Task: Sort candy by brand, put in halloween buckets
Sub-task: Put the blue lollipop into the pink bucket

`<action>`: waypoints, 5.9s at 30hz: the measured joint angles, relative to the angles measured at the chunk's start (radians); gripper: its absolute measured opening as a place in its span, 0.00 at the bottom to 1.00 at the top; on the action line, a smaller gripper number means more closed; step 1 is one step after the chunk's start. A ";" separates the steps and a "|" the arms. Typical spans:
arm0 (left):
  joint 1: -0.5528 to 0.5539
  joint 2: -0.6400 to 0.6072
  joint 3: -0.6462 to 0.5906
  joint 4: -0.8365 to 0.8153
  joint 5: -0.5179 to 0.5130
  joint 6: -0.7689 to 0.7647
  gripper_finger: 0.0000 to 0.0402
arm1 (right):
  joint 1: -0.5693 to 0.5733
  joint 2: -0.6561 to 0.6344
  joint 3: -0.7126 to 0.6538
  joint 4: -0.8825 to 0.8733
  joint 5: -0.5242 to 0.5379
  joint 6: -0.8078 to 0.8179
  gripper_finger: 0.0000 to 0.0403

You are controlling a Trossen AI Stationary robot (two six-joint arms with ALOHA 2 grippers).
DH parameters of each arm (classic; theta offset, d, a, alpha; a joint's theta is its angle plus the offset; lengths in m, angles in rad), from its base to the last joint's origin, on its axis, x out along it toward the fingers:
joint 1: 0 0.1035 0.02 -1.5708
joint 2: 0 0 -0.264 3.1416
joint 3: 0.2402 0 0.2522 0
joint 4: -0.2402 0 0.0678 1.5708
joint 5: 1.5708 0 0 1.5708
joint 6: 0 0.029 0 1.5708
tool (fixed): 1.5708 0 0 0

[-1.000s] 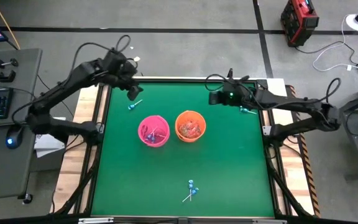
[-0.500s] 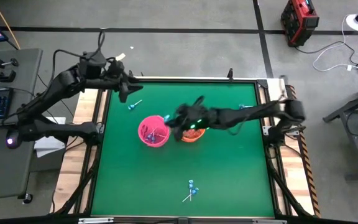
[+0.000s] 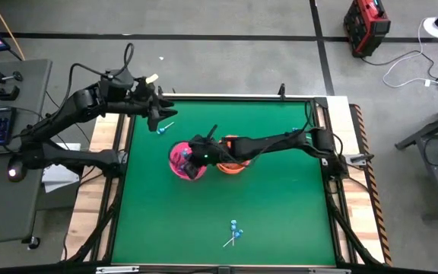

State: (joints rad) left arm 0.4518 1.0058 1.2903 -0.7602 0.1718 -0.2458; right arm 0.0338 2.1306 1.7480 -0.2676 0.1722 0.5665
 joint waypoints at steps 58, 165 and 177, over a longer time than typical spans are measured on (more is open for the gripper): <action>-0.234 -0.005 0.000 -0.223 -0.256 -0.200 0.47 | 0.546 -0.113 -0.346 -0.236 -0.161 -0.520 0.53; 0.251 0.550 -0.001 0.398 0.525 0.228 0.47 | -0.829 -0.635 -0.863 -0.828 -0.022 -0.259 0.62; 0.209 0.551 -0.001 0.393 0.490 0.205 0.47 | -0.893 -0.415 -0.856 -0.800 0.051 -0.418 0.62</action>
State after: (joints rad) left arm 0.6607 1.5566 1.2896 -0.3676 0.6617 -0.0408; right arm -0.8597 1.7161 0.8917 -1.0678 0.2237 0.1481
